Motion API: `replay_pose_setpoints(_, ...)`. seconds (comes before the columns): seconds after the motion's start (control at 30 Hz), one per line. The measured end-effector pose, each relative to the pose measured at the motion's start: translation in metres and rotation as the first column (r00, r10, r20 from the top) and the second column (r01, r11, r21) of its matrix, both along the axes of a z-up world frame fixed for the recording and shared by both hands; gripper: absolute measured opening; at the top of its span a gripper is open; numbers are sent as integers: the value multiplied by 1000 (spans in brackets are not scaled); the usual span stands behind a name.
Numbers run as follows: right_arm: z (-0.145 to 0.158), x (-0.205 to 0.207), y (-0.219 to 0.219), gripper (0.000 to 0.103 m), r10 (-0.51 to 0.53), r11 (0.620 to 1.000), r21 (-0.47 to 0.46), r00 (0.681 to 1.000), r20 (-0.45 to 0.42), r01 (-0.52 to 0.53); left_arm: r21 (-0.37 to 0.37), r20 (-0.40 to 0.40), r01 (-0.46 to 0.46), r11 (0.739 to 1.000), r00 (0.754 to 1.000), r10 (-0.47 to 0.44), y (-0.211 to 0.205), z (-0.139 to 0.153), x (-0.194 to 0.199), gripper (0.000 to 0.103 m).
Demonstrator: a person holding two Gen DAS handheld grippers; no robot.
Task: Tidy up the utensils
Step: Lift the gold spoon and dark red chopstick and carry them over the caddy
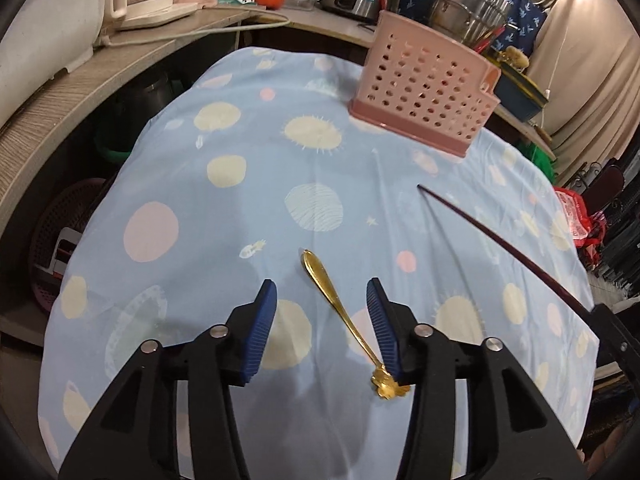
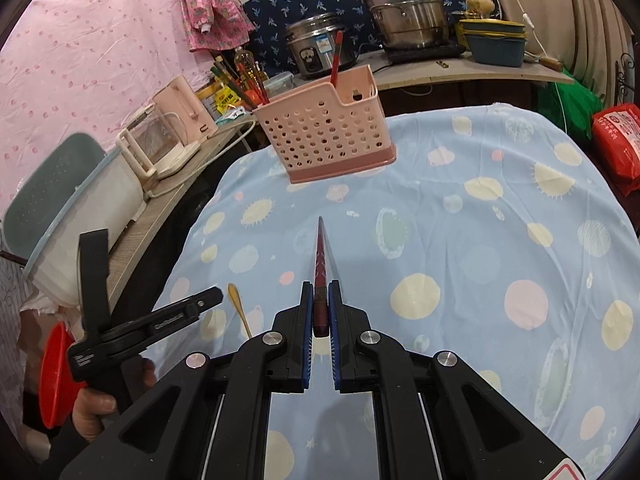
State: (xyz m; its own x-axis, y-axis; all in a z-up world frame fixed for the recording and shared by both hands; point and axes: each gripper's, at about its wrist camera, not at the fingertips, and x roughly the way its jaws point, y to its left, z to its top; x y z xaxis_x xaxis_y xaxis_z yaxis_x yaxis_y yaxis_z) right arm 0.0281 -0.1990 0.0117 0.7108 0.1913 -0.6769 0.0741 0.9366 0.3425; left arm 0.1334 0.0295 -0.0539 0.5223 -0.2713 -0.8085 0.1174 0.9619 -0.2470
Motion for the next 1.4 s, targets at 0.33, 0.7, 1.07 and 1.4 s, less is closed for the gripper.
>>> replay_pose_setpoints(0.33,-9,12,1,7,3,1000,-2,999,-33,-3,48,-9,-8,999,1000,8,-8,-25,26,40)
replay_pose_setpoints(0.7,-10,16,3,7,6,1000,-4,999,-40,-6,8,-13,29,1000,999,-29,-7,-19,18,7)
replay_pose_setpoints(1.07,17,5,2,7,13,1000,-6,999,32,-13,-37,99,48,998,994,-44,-7,44,-5,1)
replay_pose_setpoints(1.4,70,16,-10,7,-1,1000,-13,989,146,3,-59,251,84,995,966,-66,-20,123,1,1)
